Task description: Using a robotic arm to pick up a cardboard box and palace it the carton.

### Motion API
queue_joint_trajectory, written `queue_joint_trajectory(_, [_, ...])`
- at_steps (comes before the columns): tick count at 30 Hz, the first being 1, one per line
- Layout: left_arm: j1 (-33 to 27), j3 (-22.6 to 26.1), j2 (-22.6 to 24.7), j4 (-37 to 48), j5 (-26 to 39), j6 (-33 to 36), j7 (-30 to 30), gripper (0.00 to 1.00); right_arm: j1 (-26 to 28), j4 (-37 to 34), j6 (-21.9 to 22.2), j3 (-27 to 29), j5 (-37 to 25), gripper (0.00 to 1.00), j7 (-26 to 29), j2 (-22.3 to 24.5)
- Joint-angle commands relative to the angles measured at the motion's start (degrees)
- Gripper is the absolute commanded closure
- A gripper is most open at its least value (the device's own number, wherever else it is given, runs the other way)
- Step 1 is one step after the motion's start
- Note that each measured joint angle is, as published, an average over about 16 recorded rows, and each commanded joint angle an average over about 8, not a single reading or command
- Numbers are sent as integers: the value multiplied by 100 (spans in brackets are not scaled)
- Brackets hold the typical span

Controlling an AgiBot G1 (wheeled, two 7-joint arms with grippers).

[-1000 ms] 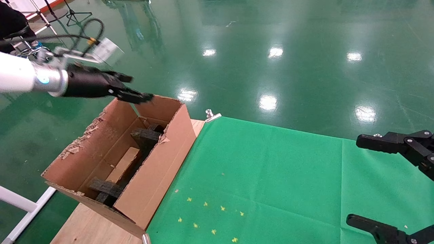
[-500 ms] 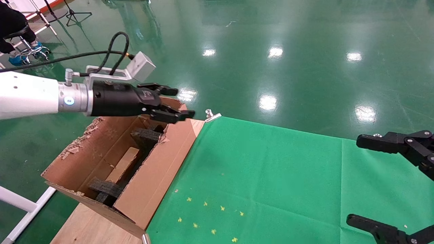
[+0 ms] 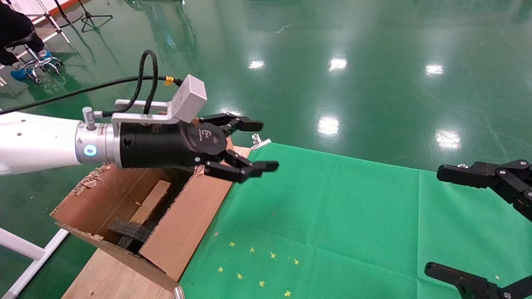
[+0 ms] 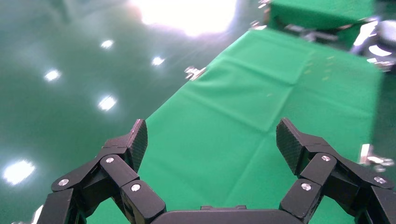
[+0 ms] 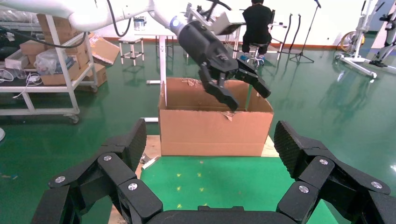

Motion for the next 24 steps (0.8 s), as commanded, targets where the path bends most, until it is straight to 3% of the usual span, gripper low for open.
queue_joint_trajectory(1, [170,-146,-5,-159,-170,85,72,0,0,0,0,0,0,0,0,0])
queue_joint_trajectory(15, [1351,-1162,-39,-1263,-1348,671,572,0,1,0,1,-3,2,0,-1,1])
queue_joint_trajectory(24, [1809,-1557,-51,-1694,-1811,900,746,0,0,-2,4,-3,4,0,-2,2])
